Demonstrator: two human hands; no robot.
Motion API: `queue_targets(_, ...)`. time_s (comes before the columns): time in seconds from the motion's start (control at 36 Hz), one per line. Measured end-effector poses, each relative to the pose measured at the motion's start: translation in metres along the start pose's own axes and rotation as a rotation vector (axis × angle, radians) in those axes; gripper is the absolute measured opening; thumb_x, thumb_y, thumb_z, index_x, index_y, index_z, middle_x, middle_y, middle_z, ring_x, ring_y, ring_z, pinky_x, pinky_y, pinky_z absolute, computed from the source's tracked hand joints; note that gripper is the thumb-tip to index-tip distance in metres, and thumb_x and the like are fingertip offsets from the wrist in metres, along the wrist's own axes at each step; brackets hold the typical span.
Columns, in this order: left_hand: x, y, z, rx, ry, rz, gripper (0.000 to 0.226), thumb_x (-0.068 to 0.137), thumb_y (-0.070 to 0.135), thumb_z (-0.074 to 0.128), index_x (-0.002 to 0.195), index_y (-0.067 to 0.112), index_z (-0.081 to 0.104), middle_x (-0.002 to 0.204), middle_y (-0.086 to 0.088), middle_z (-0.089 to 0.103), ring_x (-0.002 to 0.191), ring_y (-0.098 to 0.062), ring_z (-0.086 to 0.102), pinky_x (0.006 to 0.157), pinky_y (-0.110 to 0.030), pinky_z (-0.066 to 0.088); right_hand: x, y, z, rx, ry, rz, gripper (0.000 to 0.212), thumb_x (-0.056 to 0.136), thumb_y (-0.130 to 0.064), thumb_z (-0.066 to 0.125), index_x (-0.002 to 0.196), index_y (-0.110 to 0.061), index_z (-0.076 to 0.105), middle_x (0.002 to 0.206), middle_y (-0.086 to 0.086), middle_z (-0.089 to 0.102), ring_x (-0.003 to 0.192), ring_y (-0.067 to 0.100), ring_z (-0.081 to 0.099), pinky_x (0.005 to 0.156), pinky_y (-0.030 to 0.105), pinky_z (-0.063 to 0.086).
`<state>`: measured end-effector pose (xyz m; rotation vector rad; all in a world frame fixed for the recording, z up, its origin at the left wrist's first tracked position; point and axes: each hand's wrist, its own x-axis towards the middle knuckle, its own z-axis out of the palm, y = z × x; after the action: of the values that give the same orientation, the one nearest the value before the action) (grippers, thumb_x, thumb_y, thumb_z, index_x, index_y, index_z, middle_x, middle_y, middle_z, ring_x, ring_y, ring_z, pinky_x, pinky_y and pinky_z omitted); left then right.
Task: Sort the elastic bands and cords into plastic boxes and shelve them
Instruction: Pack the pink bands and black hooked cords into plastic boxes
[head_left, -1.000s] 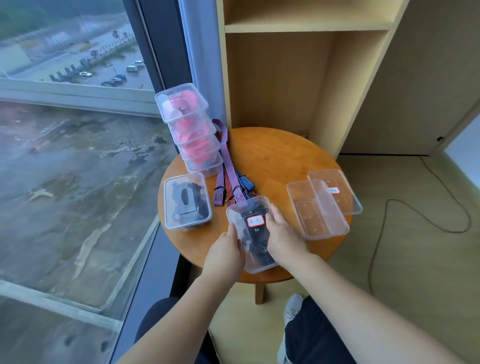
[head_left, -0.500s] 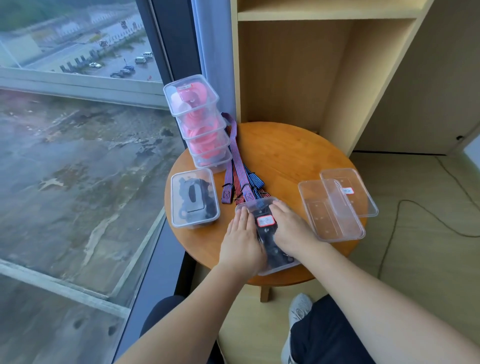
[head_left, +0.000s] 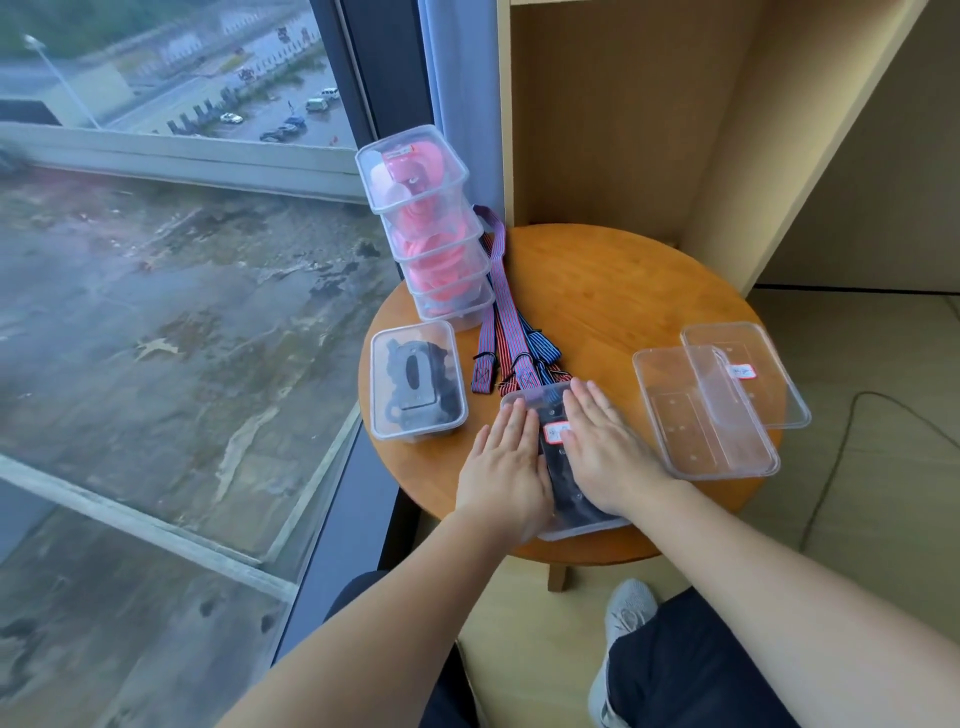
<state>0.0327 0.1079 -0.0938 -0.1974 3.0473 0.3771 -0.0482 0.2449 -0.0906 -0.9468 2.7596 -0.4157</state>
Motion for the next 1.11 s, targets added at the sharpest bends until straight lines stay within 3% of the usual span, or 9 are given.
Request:
queue_targets(0.11,-0.011,0.002,-0.004,-0.096,0.082,-0.022,0.058,0.101,0.030,0.029,0.156,0.015,0.019,0.164,-0.004,0.007,0.151,-0.016,0.000,0.122,-0.031,0.002,-0.004,-0.005,-0.005,0.047,-0.038,0.022,0.056,0.107,-0.027,0.022,0.155,-0.005,0.004,0.164,0.010,-0.009,0.150,0.022,-0.012,0.120,0.031,-0.003)
queue_targets(0.17,-0.018,0.004,-0.007,-0.173,0.126,-0.074,0.052,0.099,0.027,0.037,0.150,0.017,0.033,0.159,-0.009,0.026,0.146,-0.025,0.022,0.119,-0.033,0.020,-0.006,-0.006,-0.008,0.083,-0.039,0.059,0.055,0.106,-0.023,0.026,0.155,-0.005,0.007,0.163,0.012,-0.012,0.151,0.026,-0.005,0.120,0.035,0.008)
queue_targets(0.28,-0.031,0.007,-0.009,-0.347,0.116,-0.210,0.043,0.099,0.029,0.041,0.142,0.026,0.039,0.119,-0.008,0.055,0.103,-0.031,0.058,0.081,-0.039,0.047,-0.012,-0.011,-0.007,0.102,-0.040,0.131,0.059,0.101,-0.009,0.032,0.154,-0.005,0.008,0.162,0.015,-0.013,0.150,0.031,0.007,0.117,0.041,0.026)
queue_targets(0.39,-0.032,0.008,-0.005,-0.325,0.040,-0.200,0.054,0.100,0.031,0.032,0.153,0.028,0.020,0.118,-0.006,0.063,0.101,-0.028,0.060,0.073,-0.034,0.041,-0.016,-0.010,-0.003,0.101,-0.030,0.138,0.056,0.104,-0.015,0.027,0.155,-0.007,0.006,0.163,0.012,-0.013,0.151,0.026,-0.002,0.120,0.038,0.015)
queue_targets(0.58,-0.027,0.013,-0.015,-0.431,-0.055,-0.212,0.061,0.098,0.021,0.033,0.156,0.021,0.012,0.124,-0.013,0.061,0.107,-0.032,0.057,0.081,-0.032,0.040,-0.013,-0.010,-0.007,0.108,-0.051,0.143,0.056,0.105,-0.021,0.025,0.155,-0.009,0.003,0.163,0.008,-0.016,0.148,0.031,0.016,0.113,0.041,0.028)
queue_targets(0.69,-0.031,0.015,-0.023,-0.526,-0.067,-0.228,0.060,0.097,0.016,0.035,0.154,0.024,0.018,0.120,-0.011,0.063,0.102,-0.027,0.059,0.086,-0.031,0.044,-0.015,-0.013,-0.011,0.129,0.011,0.205,0.058,0.097,-0.008,0.042,0.151,-0.010,0.021,0.160,0.006,0.002,0.118,0.032,0.053,0.090,0.037,0.051)
queue_targets(0.78,-0.029,0.016,-0.024,-0.545,-0.061,-0.265,0.063,0.098,0.015,0.036,0.154,0.027,0.011,0.114,-0.011,0.065,0.089,-0.023,0.056,0.076,-0.028,0.041,-0.017,-0.012,-0.014,0.133,0.080,0.266,0.057,0.092,-0.002,0.050,0.145,-0.013,0.034,0.146,0.007,0.023,0.093,0.021,0.053,0.071,0.026,0.050)
queue_targets(0.97,-0.021,0.015,-0.048,-0.586,0.085,-0.271,0.053,0.102,0.021,0.036,0.152,0.026,0.020,0.105,-0.003,0.064,0.072,-0.007,0.050,0.065,-0.022,0.038,-0.007,-0.021,-0.050,0.230,0.199,0.237,0.046,0.089,0.002,0.047,0.134,-0.005,0.051,0.142,0.010,0.037,0.111,0.035,0.052,0.089,0.040,0.048)
queue_targets(1.11,-0.014,-0.008,-0.087,-0.543,0.202,-0.247,0.041,0.102,0.019,0.034,0.143,0.018,0.031,0.077,0.011,0.054,0.069,-0.011,0.055,0.051,-0.020,0.029,0.021,-0.049,-0.082,0.343,0.299,0.169,0.036,0.085,0.009,0.043,0.115,0.004,0.061,0.128,0.012,0.053,0.108,0.033,0.053,0.087,0.033,0.043)
